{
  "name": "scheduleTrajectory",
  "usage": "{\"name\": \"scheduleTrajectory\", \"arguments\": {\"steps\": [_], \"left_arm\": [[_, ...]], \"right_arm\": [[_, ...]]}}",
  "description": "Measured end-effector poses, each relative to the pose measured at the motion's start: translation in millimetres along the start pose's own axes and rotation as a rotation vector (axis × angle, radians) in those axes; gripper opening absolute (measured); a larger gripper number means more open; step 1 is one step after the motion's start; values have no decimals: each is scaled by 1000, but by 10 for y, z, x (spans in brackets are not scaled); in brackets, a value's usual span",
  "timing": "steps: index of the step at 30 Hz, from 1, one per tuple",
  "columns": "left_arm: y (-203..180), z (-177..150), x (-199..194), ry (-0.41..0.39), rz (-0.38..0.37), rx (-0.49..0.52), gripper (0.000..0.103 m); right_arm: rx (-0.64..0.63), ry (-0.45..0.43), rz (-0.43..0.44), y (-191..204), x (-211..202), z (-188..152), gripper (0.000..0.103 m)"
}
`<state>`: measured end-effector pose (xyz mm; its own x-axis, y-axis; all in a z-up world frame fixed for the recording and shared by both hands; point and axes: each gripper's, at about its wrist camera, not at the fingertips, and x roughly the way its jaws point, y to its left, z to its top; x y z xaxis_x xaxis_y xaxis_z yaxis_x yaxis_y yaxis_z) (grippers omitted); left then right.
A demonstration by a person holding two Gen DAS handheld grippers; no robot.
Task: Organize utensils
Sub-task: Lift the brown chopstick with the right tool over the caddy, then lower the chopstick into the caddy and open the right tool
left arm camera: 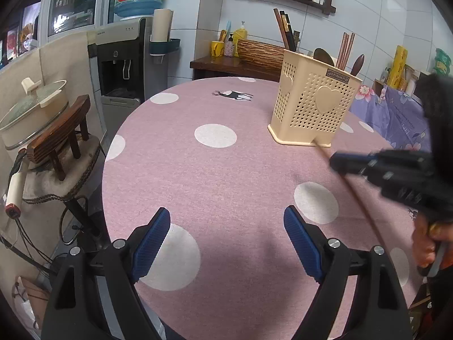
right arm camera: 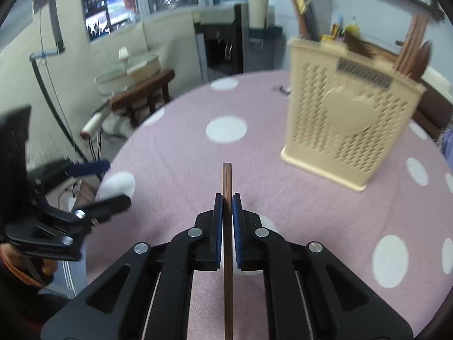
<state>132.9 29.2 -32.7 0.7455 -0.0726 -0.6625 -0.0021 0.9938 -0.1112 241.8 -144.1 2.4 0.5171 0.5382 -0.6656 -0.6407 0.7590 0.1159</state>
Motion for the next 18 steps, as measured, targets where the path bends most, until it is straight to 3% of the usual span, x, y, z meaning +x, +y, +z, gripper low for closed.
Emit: {"name": "scheduleTrajectory", "arguments": {"steps": [9, 18], "left_arm": [[-93, 26, 4, -4, -15, 15, 82], [-171, 55, -12, -12, -27, 33, 82]], "right_arm": [[76, -219, -79, -202, -887, 216, 8], [143, -294, -118, -329, -1145, 221, 8]]}}
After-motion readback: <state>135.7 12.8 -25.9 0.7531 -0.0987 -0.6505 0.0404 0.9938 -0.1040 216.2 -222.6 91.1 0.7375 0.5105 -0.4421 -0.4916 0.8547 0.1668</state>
